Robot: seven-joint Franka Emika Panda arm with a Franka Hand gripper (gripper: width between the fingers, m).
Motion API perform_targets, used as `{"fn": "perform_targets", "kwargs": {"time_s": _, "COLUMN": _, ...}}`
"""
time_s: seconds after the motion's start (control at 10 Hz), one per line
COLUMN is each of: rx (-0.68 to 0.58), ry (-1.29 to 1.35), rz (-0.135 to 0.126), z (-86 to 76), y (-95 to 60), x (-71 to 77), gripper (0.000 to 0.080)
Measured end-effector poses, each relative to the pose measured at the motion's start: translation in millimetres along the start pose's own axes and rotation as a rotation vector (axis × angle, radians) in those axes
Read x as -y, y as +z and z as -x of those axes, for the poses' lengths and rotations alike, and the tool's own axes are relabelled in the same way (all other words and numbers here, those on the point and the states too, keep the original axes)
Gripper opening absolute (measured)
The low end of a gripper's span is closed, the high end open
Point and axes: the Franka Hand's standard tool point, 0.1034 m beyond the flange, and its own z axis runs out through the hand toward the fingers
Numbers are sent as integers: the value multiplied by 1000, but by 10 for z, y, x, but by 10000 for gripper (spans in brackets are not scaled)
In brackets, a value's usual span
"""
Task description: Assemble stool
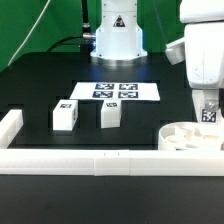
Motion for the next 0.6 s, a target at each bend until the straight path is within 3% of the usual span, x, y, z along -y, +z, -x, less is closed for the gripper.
{"fn": "perform_targets", "kwargs": {"time_s": 0.5, "rx": -1, "ry": 77, "rz": -1, "z": 6, "y": 3, "x": -2, "gripper": 337}}
{"fn": "perform_targets", "kwargs": {"time_s": 0.6, "rx": -7, "ry": 238, "rz": -8, "z": 4, "y": 18, "x": 9, "gripper": 337}}
